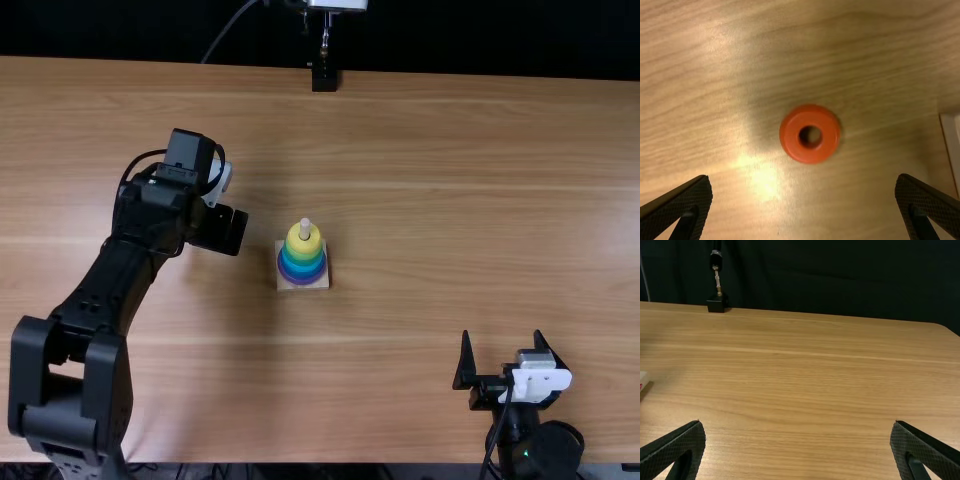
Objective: Build the Hanoi tower: stack the rings onto the peg from bottom to top in this color order: purple, dark blue, light blue, dark green, light green, yellow, orange.
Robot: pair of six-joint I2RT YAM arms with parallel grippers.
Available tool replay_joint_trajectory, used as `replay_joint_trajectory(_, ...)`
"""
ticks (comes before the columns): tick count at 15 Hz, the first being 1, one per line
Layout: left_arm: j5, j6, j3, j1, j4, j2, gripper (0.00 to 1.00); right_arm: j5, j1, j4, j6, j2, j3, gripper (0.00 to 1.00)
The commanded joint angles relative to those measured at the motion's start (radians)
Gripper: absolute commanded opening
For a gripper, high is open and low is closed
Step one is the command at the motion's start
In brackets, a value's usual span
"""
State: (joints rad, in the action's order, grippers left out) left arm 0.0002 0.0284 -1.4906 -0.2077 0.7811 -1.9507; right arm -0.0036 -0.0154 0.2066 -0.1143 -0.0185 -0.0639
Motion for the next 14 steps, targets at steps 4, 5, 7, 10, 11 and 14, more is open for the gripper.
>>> replay_joint_trajectory(4, -0.009, 0.06, -0.034, -0.002, 0.001, -0.086, 1.0, 0.009, -0.004, 0.069, -0.004, 0.019, 0.049, 1.0)
replay_joint_trajectory(5, -0.009, 0.069, -0.033, -0.002, 0.001, -0.102, 1.0, 0.009, -0.004, 0.069, -0.004, 0.019, 0.049, 1.0)
replay_joint_trajectory(7, -0.009, 0.077, -0.034, -0.002, -0.008, -0.122, 1.0, 0.009, -0.004, 0.069, -0.004, 0.019, 0.049, 1.0)
replay_joint_trajectory(10, -0.009, 0.078, -0.034, -0.001, -0.012, -0.137, 1.0, 0.009, -0.004, 0.069, -0.004, 0.019, 0.049, 1.0)
replay_joint_trajectory(11, -0.009, 0.077, -0.034, -0.001, -0.012, -0.143, 1.0, 0.009, -0.004, 0.069, -0.004, 0.019, 0.049, 1.0)
replay_joint_trajectory(14, -0.008, 0.078, -0.034, -0.002, -0.015, -0.148, 1.0, 0.009, -0.004, 0.069, -0.004, 0.019, 0.049, 1.0)
